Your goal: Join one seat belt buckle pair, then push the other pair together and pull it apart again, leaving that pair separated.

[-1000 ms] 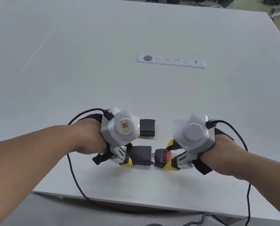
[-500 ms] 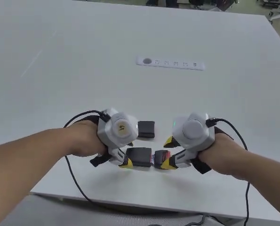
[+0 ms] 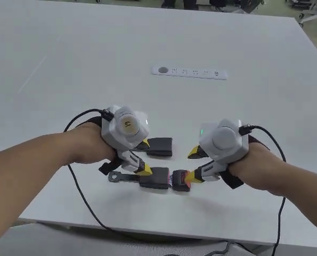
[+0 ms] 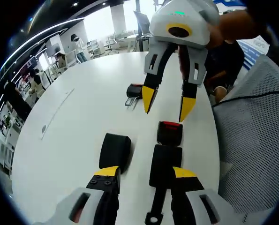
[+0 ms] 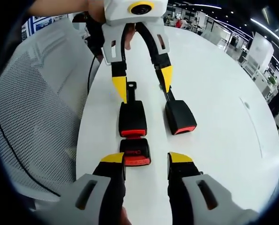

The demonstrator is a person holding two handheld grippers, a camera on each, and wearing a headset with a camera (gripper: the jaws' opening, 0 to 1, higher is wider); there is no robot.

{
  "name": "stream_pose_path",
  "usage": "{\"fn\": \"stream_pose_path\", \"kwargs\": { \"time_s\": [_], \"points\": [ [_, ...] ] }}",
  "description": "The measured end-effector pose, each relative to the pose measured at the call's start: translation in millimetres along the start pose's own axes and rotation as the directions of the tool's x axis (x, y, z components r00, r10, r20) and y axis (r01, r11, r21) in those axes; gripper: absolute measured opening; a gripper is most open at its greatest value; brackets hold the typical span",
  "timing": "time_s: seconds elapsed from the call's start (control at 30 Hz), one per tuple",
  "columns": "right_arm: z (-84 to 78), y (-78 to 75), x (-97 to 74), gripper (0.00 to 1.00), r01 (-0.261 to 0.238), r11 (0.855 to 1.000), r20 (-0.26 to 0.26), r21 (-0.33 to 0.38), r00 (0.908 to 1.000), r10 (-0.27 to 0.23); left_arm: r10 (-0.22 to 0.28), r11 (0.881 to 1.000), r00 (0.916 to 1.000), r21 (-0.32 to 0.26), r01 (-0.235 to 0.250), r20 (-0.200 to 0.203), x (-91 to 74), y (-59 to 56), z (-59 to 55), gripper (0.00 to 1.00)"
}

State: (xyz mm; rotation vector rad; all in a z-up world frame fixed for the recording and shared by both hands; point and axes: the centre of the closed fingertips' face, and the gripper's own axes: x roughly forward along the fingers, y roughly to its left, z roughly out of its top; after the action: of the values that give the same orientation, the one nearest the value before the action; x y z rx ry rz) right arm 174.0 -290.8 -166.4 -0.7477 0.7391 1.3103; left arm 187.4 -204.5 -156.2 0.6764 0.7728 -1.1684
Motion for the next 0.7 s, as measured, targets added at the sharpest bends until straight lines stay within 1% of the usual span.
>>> {"fn": "stream_pose_path", "kwargs": {
  "time_s": [0.07, 0.13, 0.17, 0.2, 0.27, 0.33, 0.4, 0.47, 0.53, 0.63, 0.7],
  "points": [
    [-6.3, -5.1, -1.2, 0.33, 0.005, 1.0, -0.009, 0.001, 0.9999, -0.005, -0.002, 1.0, 1.0, -0.002, 0.002, -0.001, 1.5, 5.0, 0.0, 0.44],
    [-13.5, -11.2, -3.1, 0.32, 0.012, 1.0, -0.019, -0.014, 0.9997, -0.013, 0.007, 1.0, 0.9999, 0.0, -0.007, -0.013, 2.2, 11.8, -2.0, 0.44],
    [-15.9, -12.6, -4.8, 0.32, 0.015, 1.0, -0.023, -0.012, 0.9996, -0.015, 0.008, 1.0, 0.9999, -0.005, -0.008, -0.015, 2.6, 16.8, -3.3, 0.44],
    [-19.2, -14.5, -6.0, 0.32, 0.018, 1.0, -0.029, -0.012, 0.9994, -0.018, 0.008, 1.0, 0.9998, -0.013, -0.008, -0.017, 3.5, 24.6, -5.6, 0.44],
    [-28.0, -21.6, -9.7, 0.31, 0.025, 1.0, -0.038, -0.007, 0.999, -0.025, 0.009, 1.0, 0.9997, -0.016, -0.009, -0.021, 4.4, 27.5, -4.0, 0.44],
    [-36.1, -27.9, -14.4, 0.3, 0.037, 0.999, -0.048, -0.002, 0.9982, -0.037, 0.008, 1.0, 0.9997, -0.016, -0.008, -0.025, 5.2, 25.3, -2.4, 0.44],
    [-43.7, -31.9, -18.2, 0.29, 0.049, 0.999, -0.063, -0.003, 0.9968, -0.05, 0.014, 1.0, 0.9994, -0.012, -0.014, -0.031, 8.6, 27.8, -1.7, 0.44],
    [-49.3, -36.6, -22.4, 0.3, 0.059, 0.998, -0.067, 0.009, 0.9961, -0.058, 0.003, 1.0, 0.9993, -0.005, -0.003, -0.037, 10.9, 26.8, 0.1, 0.44],
    [-53.9, -44.8, -25.9, 0.3, 0.075, 0.997, -0.061, 0.023, 0.9955, -0.073, -0.004, 1.0, 0.999, 0.003, 0.004, -0.044, 14.5, 28.6, -1.2, 0.44],
    [-58.9, -53.3, -30.3, 0.3, 0.084, 0.996, -0.061, 0.034, 0.9948, -0.082, 0.0, 1.0, 0.9988, 0.015, 0.001, -0.048, 17.6, 34.6, 0.2, 0.44],
    [-67.3, -58.9, -31.2, 0.3, 0.088, 0.996, -0.076, 0.03, 0.9934, -0.085, 0.003, 1.0, 0.9988, 0.028, -0.002, -0.049, 18.5, 37.5, 2.3, 0.44]
  ]
}}
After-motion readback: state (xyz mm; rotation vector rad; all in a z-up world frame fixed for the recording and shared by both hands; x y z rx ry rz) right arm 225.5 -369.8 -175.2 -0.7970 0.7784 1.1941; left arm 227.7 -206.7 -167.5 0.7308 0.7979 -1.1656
